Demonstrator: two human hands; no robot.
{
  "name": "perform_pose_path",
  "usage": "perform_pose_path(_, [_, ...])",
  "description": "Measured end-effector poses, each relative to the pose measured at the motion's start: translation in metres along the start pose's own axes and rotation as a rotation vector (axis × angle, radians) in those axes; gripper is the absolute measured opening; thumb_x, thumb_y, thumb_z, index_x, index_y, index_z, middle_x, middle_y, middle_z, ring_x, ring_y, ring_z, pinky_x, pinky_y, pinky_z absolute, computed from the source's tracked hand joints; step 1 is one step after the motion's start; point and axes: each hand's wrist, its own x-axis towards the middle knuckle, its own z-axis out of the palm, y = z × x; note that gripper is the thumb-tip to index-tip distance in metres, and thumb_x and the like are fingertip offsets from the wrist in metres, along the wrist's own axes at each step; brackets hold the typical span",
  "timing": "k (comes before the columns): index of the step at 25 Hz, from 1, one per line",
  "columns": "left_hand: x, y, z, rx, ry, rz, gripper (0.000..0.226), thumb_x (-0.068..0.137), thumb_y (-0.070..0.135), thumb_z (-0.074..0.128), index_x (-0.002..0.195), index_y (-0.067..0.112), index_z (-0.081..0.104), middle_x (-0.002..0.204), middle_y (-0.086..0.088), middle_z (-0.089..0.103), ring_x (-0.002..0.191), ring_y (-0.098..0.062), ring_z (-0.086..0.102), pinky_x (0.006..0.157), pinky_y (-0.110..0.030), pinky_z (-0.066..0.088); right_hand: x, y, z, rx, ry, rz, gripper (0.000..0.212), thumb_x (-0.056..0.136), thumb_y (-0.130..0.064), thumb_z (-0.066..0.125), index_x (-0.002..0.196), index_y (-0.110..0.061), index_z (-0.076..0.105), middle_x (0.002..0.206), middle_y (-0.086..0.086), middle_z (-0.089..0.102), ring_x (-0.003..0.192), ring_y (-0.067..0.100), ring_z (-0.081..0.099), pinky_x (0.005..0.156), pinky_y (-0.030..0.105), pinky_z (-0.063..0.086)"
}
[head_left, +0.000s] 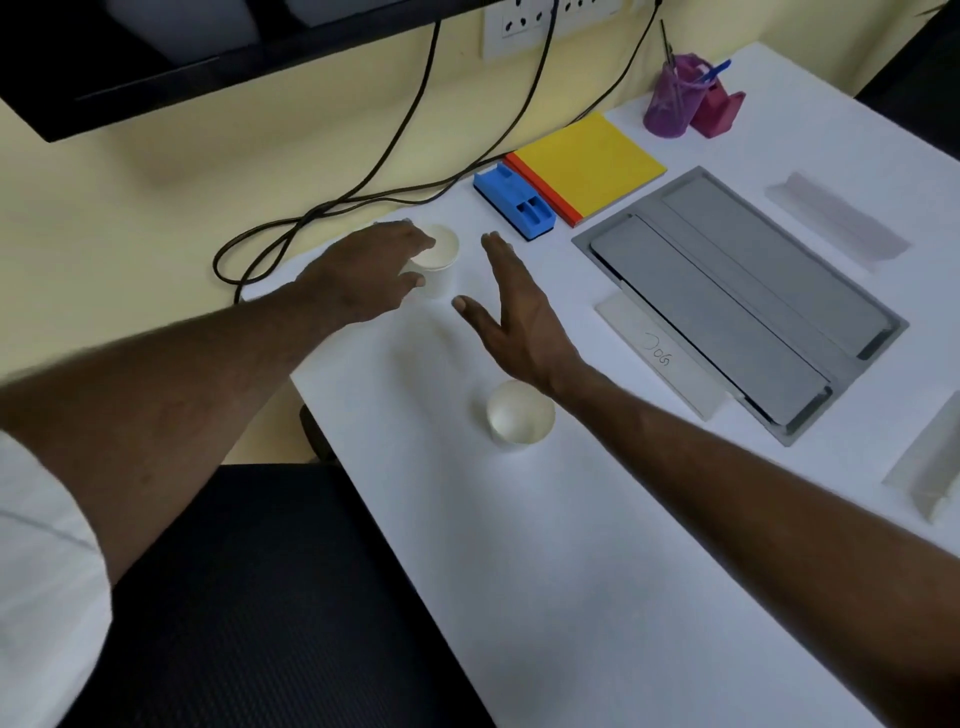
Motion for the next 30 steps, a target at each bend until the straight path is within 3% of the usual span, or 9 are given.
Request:
perform_pose_path(4, [0.007,-0.007,0.004,0.363,0.014,0.166,0.042,0.102,0.028,0.053,0.141,0.014,0.055,0.146,-0.009,0.055,0.146,-0.026,0.039,0.122,-0.045,0.022,0.032,-0.002,0.013,-0.036,-0.047,0.015,0.072,0.102,-0.034,0.051,0.159,-0.012,0.013,0.168,0.006,0.013,0.155,0.021,0.012,0.125,0.034,0.015])
perform_pose_path(7, [0.009,-0.012,0.005,0.482,0.038,0.221,0.033,0.103,0.022,0.052,0.133,0.015,0.063,0.138,-0.007,0.062,0.145,-0.026,0.041,0.123,-0.048,0.019,0.046,0.001,0.024,-0.043,-0.050,0.033,0.071,0.101,-0.028,0.055,0.158,-0.011,0.016,0.167,0.006,0.018,0.154,0.023,0.018,0.123,0.032,0.017])
perform_pose_path(13, [0.010,-0.011,0.001,0.542,0.081,0.257,0.023,0.101,0.013,0.052,0.114,0.011,0.072,0.117,-0.011,0.070,0.127,-0.030,0.055,0.122,-0.047,0.020,0.056,0.003,0.041,-0.008,-0.045,0.092,0.070,0.098,-0.015,0.057,0.157,-0.012,0.019,0.165,0.007,0.023,0.151,0.024,0.026,0.121,0.032,0.020])
perform_pose_path(19, [0.017,-0.002,-0.013,0.389,0.116,0.163,0.024,0.086,0.033,0.074,0.100,0.015,0.080,0.104,-0.005,0.076,0.115,-0.027,0.061,0.102,-0.042,0.042,0.060,-0.002,0.038,0.030,0.024,0.070,0.070,0.098,-0.016,0.059,0.157,-0.012,0.021,0.164,0.005,0.027,0.150,0.023,0.028,0.122,0.034,0.020])
perform_pose_path(22, [0.018,-0.002,-0.013,0.286,0.043,0.124,0.035,0.078,0.040,0.081,0.097,0.011,0.078,0.121,-0.005,0.070,0.131,-0.024,0.053,0.093,-0.041,0.050,0.058,-0.004,0.035,0.023,0.020,0.049,0.068,0.098,-0.013,0.058,0.157,-0.012,0.023,0.163,0.005,0.028,0.150,0.023,0.028,0.122,0.034,0.020])
perform_pose_path(25, [0.017,-0.005,-0.008,0.215,0.046,0.134,0.024,0.085,0.036,0.077,0.093,0.013,0.079,0.145,0.000,0.057,0.150,-0.015,0.032,0.090,-0.035,0.048,0.057,-0.004,0.031,0.028,0.034,0.017,0.067,0.098,-0.010,0.057,0.156,-0.011,0.025,0.163,0.006,0.029,0.150,0.024,0.030,0.123,0.037,0.024])
perform_pose_path(30, [0.020,-0.003,-0.016,0.161,0.128,0.178,0.015,0.093,0.026,0.071,0.095,0.013,0.079,0.154,-0.001,0.047,0.151,-0.014,0.029,0.091,-0.041,0.051,0.055,-0.008,0.024,0.052,0.042,0.004,0.073,0.096,-0.012,0.062,0.157,-0.010,0.021,0.164,0.007,0.025,0.150,0.025,0.029,0.122,0.042,0.030])
